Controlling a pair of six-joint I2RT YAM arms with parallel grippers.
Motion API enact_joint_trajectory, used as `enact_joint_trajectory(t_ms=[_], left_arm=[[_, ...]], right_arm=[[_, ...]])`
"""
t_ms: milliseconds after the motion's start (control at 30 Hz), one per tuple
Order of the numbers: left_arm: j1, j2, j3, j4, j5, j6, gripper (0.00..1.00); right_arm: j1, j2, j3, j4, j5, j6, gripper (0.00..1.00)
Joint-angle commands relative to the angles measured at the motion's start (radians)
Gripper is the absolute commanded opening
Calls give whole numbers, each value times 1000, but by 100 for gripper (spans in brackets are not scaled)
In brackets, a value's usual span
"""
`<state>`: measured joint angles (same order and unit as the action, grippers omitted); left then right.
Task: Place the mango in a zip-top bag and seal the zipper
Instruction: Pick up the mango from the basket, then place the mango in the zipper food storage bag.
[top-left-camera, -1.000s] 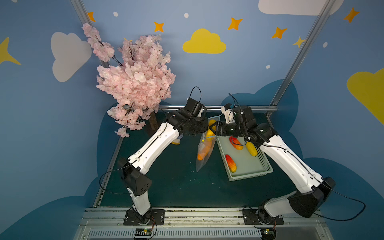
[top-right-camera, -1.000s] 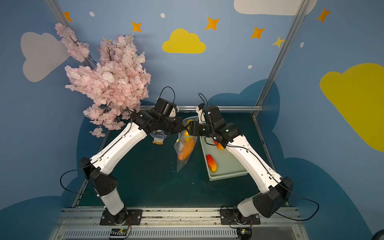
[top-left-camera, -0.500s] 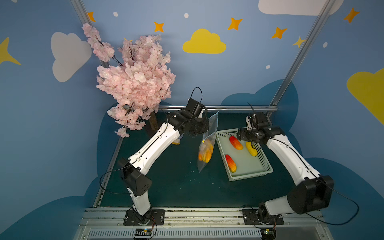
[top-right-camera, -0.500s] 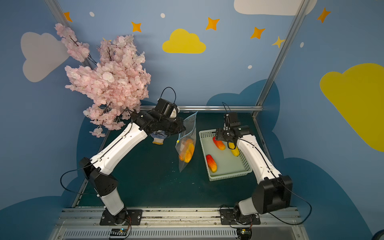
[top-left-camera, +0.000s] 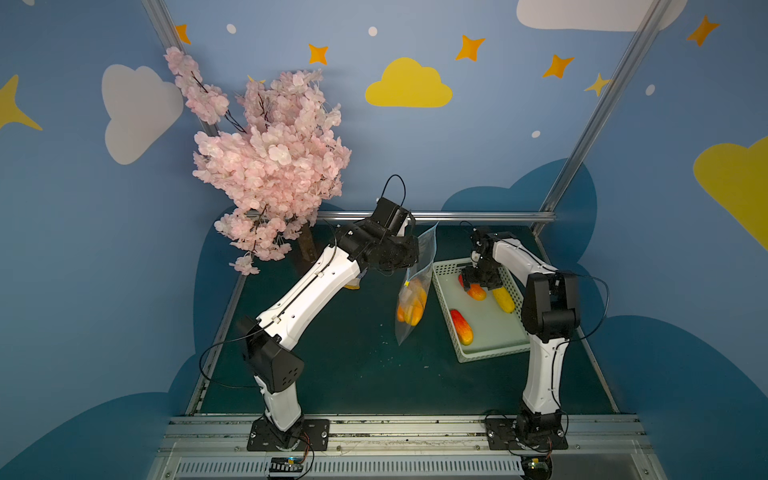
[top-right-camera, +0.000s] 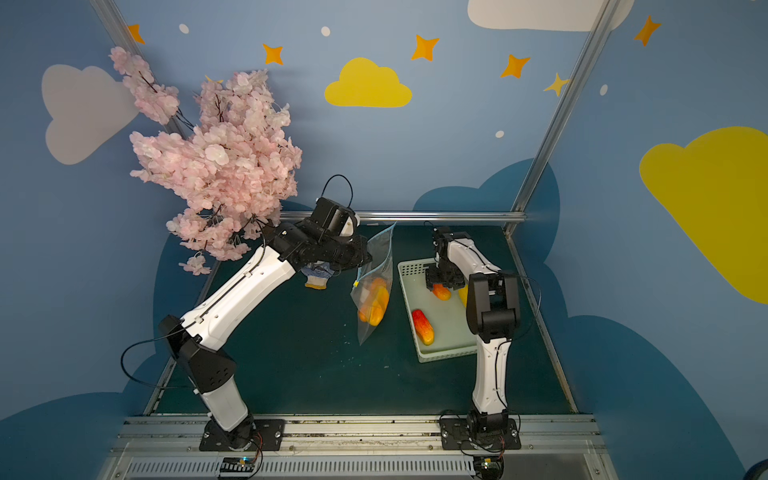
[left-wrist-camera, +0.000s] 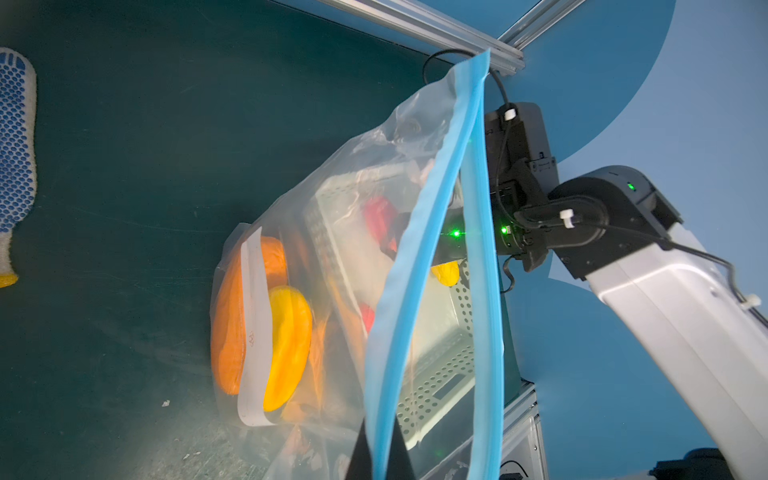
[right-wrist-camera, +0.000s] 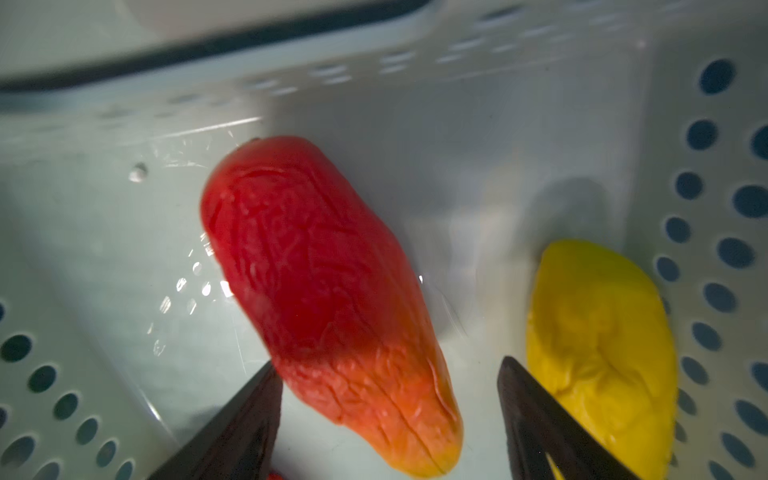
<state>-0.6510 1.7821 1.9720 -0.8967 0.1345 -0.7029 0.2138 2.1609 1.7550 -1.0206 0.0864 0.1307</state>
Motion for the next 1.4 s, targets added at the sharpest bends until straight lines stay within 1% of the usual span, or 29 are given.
enact_joint_trajectory(t_ms=[0,33,67,200,233,267,367,433,500,567,633,733,767,800,867,1000,1200,1367], left_arm=[[-1,-19,-2,-4,-3,16,3],[-1,-18,-2,-5,-2,16,3],[-1,-18,-2,-4,-4,17,3],[-1,-18,-6,-7,-2,22,3],[-1,-17,-9,-7,-3,22,3],[0,-18,-12,-7,0,23,3],[1,-20,-15,-5,-1,21,3],[4,-19,-12,-4,2,18,3],[5,-15,-4,-7,3,14,3],[7,-10,4,-14,4,11,3],[9,-11,5,-18,2,10,3],[10,-11,1,-13,2,6,3],[10,-10,0,-13,2,6,3],[11,-9,1,-13,2,3,3],[12,-8,2,-13,4,1,3],[12,-8,2,-10,11,-4,3],[7,-17,-2,-10,0,-6,3],[5,-22,1,-11,-9,-3,3]], right_arm=[[6,30,38,-50,-47,-10,77],[7,35,29,-40,-55,-7,73],[11,33,21,-30,-58,-2,68],[15,-27,-45,45,-70,12,33],[18,-66,-73,72,-69,15,29],[19,-105,-96,89,-67,21,28],[40,-280,-161,119,-62,55,24],[60,-428,-196,150,-96,98,23],[77,-548,-208,190,-212,134,21],[108,-654,-219,260,-277,207,20],[157,-765,-267,413,-324,289,19],[254,-893,-404,725,-303,349,19],[282,-909,-427,778,-302,355,19],[308,-910,-422,790,-308,353,19],[346,-884,-400,789,-338,341,19],[394,-833,-400,854,-342,309,20],[394,-744,-341,849,-312,280,21],[398,-751,-380,831,-272,230,23]])
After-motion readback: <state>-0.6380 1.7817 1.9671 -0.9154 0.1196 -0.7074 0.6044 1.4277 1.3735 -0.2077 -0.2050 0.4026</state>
